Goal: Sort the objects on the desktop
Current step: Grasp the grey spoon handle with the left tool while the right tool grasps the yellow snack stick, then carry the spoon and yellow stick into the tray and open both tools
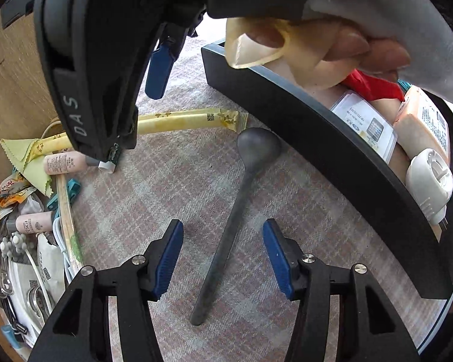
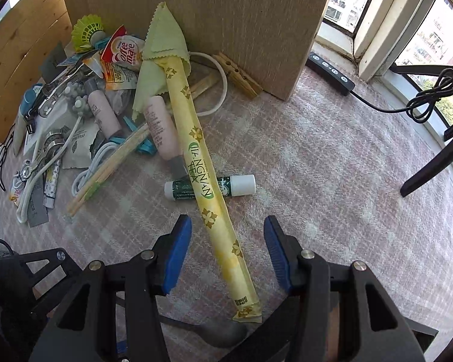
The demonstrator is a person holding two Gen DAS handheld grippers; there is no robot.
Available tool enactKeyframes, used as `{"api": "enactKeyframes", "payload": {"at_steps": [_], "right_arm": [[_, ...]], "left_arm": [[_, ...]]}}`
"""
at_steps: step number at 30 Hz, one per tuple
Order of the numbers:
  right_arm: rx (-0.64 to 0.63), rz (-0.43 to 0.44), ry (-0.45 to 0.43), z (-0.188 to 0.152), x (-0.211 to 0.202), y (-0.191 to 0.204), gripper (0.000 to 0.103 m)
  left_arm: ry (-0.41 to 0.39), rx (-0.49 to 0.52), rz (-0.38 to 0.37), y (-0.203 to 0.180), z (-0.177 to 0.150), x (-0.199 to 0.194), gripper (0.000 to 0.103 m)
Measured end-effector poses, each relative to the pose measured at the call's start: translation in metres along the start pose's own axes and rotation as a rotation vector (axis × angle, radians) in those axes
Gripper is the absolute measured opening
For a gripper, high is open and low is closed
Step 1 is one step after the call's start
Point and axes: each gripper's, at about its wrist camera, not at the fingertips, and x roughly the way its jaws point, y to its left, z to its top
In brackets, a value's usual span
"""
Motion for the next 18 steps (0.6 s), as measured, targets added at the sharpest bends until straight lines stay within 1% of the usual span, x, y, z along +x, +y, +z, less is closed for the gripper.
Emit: {"api": "enactKeyframes", "payload": {"at_steps": [2,3,4,5,6,7,9,10,12,14,18], "right_arm": [[-0.009,0.0,0.002,0.003,0.003,0.002,0.047],[-0.012,0.0,0.008,0.005,0.005,0.003,0.043],[-0.013,0.0,0.015,0.006,0.008,0.004,0.037],[-0.012,0.001,0.023,0.006,0.01,0.005,0.033],[-0.009,0.007,0.031,0.006,0.013,0.005,0.027],[-0.004,0.013,0.039,0.006,0.015,0.005,0.023],[0.008,0.019,0.034,0.004,0.015,0.005,0.02],[0.019,0.029,0.036,0.003,0.015,0.004,0.018],[0.041,0.038,0.038,0.0,0.013,0.002,0.015],[0.053,0.038,0.035,-0.003,0.01,0.002,0.012],[0.102,0.048,0.014,-0.01,0.0,-0.002,0.012]], "left_arm": [[-0.004,0.005,-0.012,-0.001,0.0,0.0,0.044],[-0.003,0.006,-0.025,-0.002,0.0,0.0,0.039],[0.0,0.006,-0.032,-0.002,0.0,0.0,0.037],[0.004,0.005,-0.034,-0.003,0.0,0.0,0.037],[0.009,0.005,-0.039,-0.003,0.0,0.0,0.034],[0.013,0.005,-0.044,-0.003,0.0,0.0,0.03],[0.016,0.007,-0.048,-0.004,-0.001,-0.001,0.025],[0.018,0.008,-0.053,-0.005,-0.001,-0.002,0.019],[0.025,0.009,-0.05,-0.007,-0.003,-0.003,0.011],[0.032,0.003,-0.053,-0.007,-0.005,-0.004,0.01],[0.038,-0.015,-0.045,-0.009,-0.012,-0.006,0.009]]}}
